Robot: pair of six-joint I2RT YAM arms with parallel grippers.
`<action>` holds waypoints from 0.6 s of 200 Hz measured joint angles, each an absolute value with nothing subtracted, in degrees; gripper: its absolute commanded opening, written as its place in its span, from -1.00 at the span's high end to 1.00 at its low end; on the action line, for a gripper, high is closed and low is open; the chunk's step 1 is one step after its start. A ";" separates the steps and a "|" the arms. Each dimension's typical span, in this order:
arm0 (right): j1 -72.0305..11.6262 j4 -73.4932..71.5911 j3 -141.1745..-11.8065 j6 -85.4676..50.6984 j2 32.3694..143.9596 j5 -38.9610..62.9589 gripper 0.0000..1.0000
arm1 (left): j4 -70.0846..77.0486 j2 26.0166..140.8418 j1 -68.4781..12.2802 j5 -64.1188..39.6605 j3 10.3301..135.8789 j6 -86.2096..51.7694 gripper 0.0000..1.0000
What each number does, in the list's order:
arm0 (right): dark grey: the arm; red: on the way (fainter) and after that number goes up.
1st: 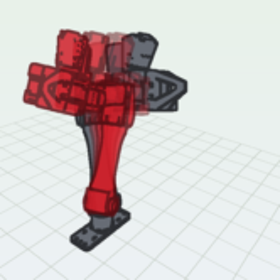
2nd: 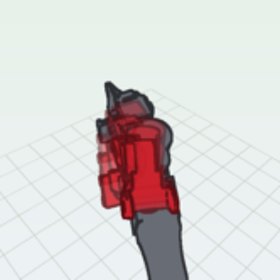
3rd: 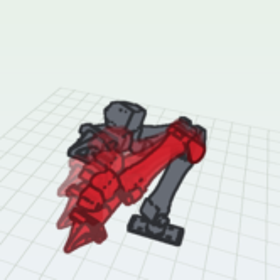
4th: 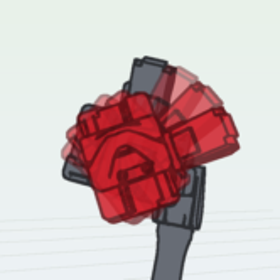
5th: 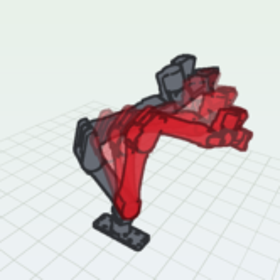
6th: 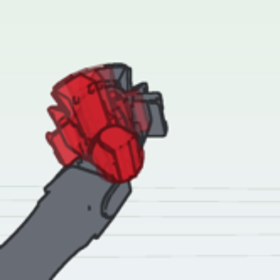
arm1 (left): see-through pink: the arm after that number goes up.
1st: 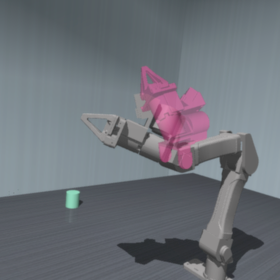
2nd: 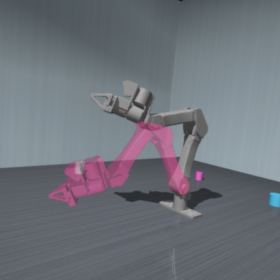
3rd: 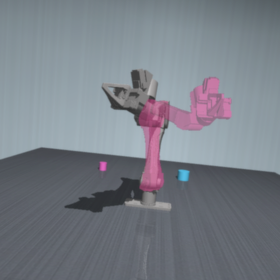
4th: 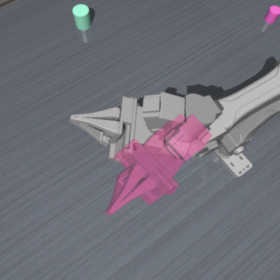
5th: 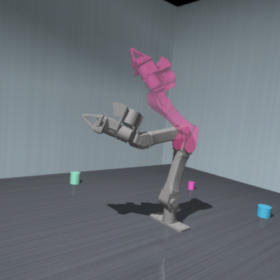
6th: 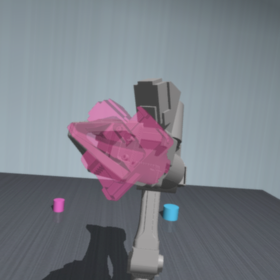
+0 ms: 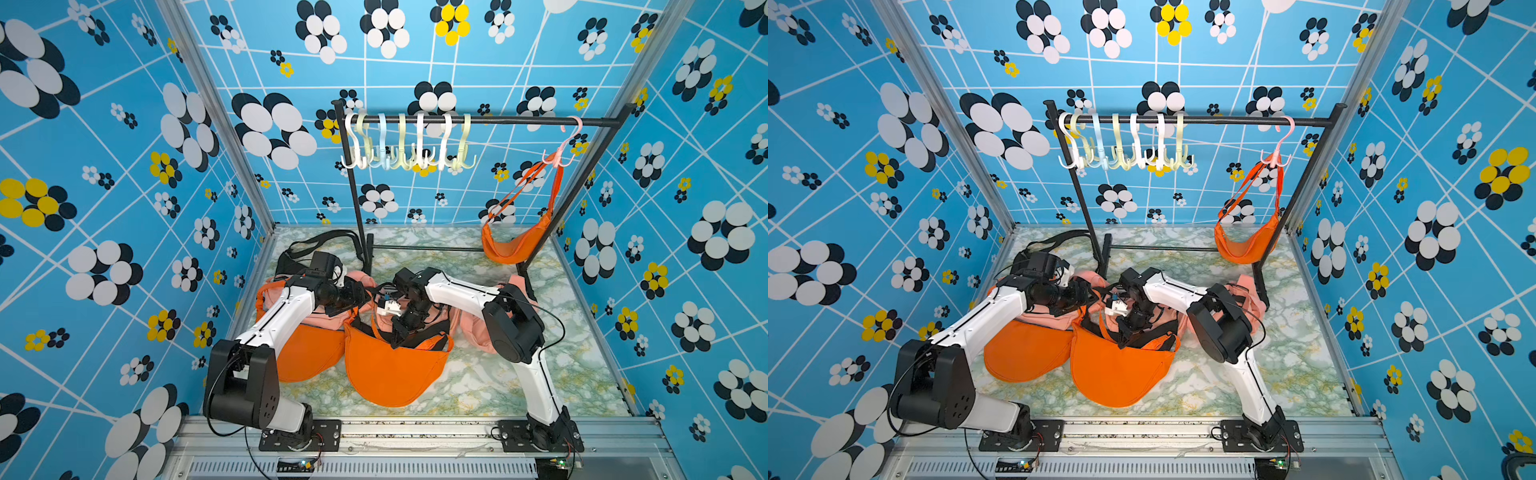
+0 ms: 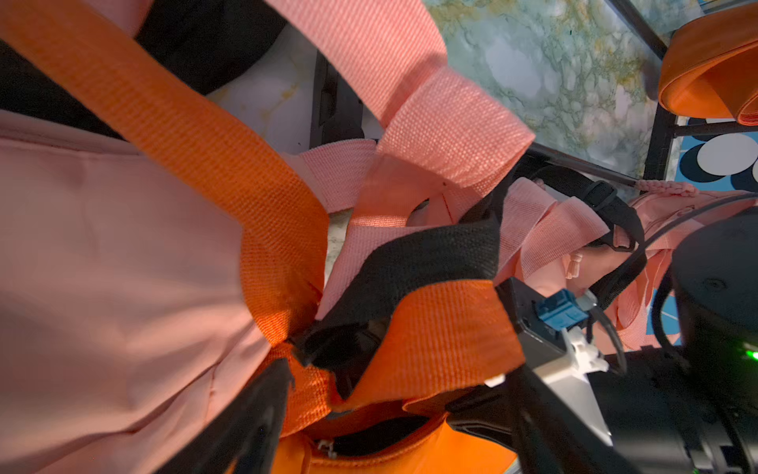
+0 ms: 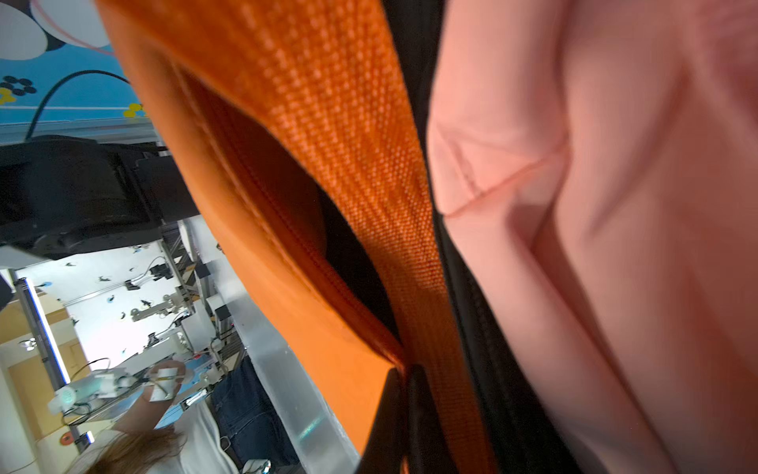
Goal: Take the bag off the hook
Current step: Place the bag inside the bag.
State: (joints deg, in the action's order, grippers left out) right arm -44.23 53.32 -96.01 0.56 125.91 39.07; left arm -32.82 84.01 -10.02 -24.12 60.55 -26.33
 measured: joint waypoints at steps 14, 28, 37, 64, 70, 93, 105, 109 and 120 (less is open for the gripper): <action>-44.21 51.70 -95.15 0.10 125.49 36.91 1.00 | -33.54 83.88 -10.02 -23.27 62.57 -26.06 -0.98; -44.21 50.26 -94.02 -0.73 124.66 34.76 0.93 | -34.39 83.22 -10.02 -22.35 64.27 -25.82 -0.98; -44.21 49.23 -93.32 -1.41 123.90 33.76 0.62 | -35.07 82.48 -10.02 -21.71 65.10 -25.58 -0.98; -43.59 46.22 -92.27 -3.95 120.29 32.08 -0.04 | -37.17 79.72 -10.02 -20.45 67.51 -24.99 -0.98; -43.27 45.50 -92.27 -4.45 119.15 31.99 -0.09 | -37.56 79.07 -10.02 -20.10 68.07 -24.80 -0.98; -41.19 43.64 -92.25 -6.00 112.84 31.99 -0.26 | -38.76 76.69 -10.02 -19.09 69.54 -24.36 -0.98; -39.70 43.13 -92.27 -6.96 108.66 31.77 -0.31 | -39.09 75.31 -10.15 -18.61 69.91 -24.14 -0.98; -39.13 43.03 -92.29 -7.11 107.09 31.64 -0.32 | -39.13 74.91 -10.20 -18.50 70.00 -24.12 -0.98; -37.43 43.03 -92.40 -7.60 102.98 30.48 -0.36 | -39.16 73.80 -10.66 -17.91 70.24 -23.88 -0.97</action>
State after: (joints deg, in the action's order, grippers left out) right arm -37.43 43.03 -92.40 -7.60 102.98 30.48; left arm -39.16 73.80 -10.66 -17.91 70.24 -23.88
